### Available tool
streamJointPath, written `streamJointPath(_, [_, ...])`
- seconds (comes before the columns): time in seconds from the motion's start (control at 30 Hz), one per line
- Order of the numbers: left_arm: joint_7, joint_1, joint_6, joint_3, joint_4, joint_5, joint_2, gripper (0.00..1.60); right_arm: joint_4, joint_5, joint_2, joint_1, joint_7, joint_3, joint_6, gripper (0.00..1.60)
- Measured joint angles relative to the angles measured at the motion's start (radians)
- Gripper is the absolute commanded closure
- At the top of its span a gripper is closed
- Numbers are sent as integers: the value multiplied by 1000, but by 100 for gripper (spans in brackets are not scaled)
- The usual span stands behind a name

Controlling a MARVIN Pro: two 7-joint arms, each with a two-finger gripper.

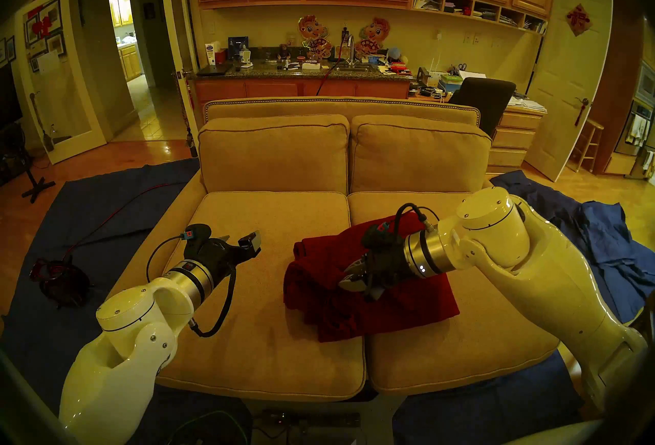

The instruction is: Fold the blanket in half twice

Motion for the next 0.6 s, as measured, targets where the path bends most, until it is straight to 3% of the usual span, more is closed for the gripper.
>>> streamJointPath(0.13, [0,0,0,0,0,0,0,0,-29,18,29,4,-11,28,0,55])
streamJointPath(0.23, [0,0,0,0,0,0,0,0,-63,18,59,3,-19,45,0,38])
streamJointPath(0.4, [0,0,0,0,0,0,0,0,-131,-11,111,-26,-48,79,-11,36])
streamJointPath(0.6, [0,0,0,0,0,0,0,0,-149,0,143,-84,-85,175,-60,24])
